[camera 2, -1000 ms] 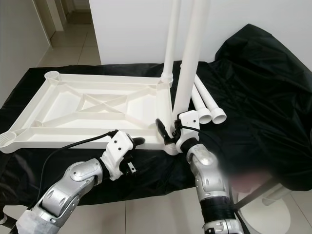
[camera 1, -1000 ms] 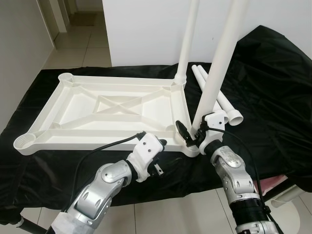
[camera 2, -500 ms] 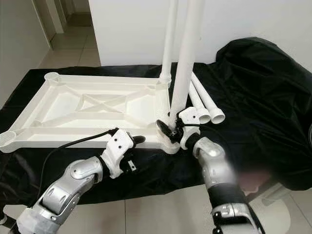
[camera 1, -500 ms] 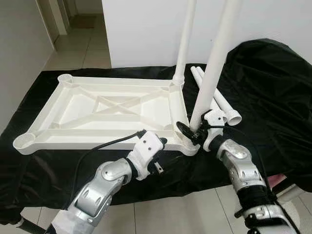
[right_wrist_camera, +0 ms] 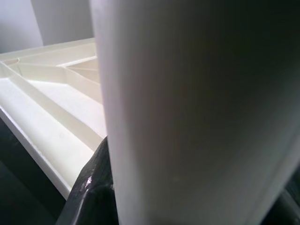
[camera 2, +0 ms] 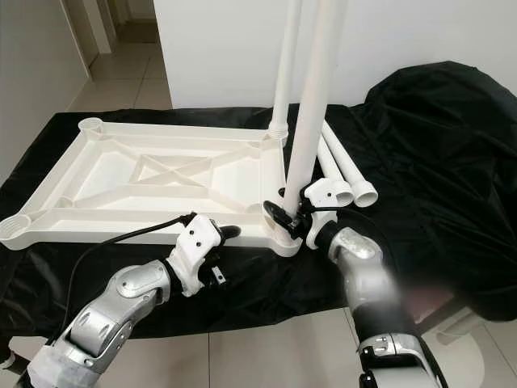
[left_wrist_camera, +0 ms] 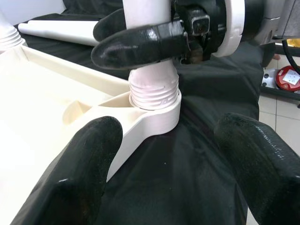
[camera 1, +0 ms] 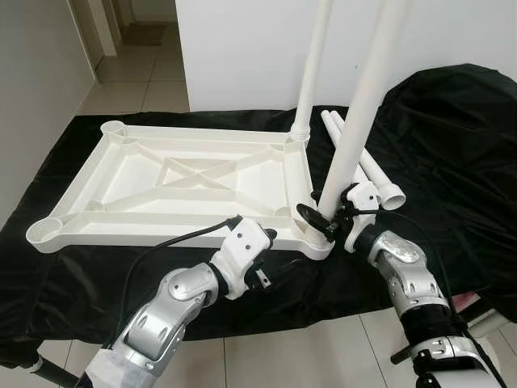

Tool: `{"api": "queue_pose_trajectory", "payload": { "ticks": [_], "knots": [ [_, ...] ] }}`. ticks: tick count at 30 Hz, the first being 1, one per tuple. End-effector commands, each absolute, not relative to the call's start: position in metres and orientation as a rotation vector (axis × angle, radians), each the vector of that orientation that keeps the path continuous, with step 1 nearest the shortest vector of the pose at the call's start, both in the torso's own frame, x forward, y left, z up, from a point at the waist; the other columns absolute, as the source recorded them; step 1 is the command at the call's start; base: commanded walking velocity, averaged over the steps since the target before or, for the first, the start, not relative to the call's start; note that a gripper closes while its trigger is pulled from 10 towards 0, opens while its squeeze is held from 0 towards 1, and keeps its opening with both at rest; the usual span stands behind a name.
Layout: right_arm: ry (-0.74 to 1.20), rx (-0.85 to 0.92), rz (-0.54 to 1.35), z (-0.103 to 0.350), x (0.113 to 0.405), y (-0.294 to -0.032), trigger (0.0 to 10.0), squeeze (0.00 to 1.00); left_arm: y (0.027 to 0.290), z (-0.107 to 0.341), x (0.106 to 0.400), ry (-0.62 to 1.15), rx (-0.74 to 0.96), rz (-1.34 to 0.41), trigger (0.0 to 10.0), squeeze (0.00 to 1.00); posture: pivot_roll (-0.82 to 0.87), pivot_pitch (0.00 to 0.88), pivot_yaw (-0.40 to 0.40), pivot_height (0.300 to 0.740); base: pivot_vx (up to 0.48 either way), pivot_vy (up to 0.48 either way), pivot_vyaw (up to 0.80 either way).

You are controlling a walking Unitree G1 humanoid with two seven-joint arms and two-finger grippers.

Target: Building children table

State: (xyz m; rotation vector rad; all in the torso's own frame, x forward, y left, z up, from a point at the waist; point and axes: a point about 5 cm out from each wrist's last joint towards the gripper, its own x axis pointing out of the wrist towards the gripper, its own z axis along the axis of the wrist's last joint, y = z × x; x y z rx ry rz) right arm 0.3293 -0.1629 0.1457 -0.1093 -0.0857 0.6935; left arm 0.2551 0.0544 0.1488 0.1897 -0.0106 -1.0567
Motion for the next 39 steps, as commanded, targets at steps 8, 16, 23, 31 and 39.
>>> {"api": "queue_pose_trajectory", "payload": {
  "ticks": [8,16,23,31,39],
  "knots": [
    [0.015,-0.016,0.633,0.120,0.321,-0.157,10.0,0.00,0.052,0.147,0.251,-0.004,0.197,-1.112,10.0,0.00,-0.03,0.000,0.010,0.740,0.000,0.000,0.00],
    [0.037,-0.014,0.450,0.119,0.324,-0.152,10.0,0.00,0.053,0.147,0.253,-0.003,0.200,-1.114,10.0,0.00,-0.03,0.000,0.014,0.740,0.000,0.000,0.00],
    [0.040,0.002,0.344,0.115,0.322,-0.145,10.0,0.00,0.054,0.146,0.254,-0.003,0.202,-1.102,10.0,0.00,-0.03,0.000,0.014,0.740,0.000,0.000,0.00],
    [0.089,0.050,-0.090,0.107,0.313,-0.123,10.0,0.00,0.052,0.144,0.250,0.000,0.198,-1.097,10.0,0.00,-0.02,0.000,-0.008,0.740,0.000,0.000,0.00],
    [0.105,0.080,-0.159,0.108,0.310,-0.103,10.0,0.00,0.062,0.148,0.258,-0.008,0.197,-1.035,10.0,0.00,0.00,0.002,-0.016,0.740,0.000,0.000,0.00]
  ]
}}
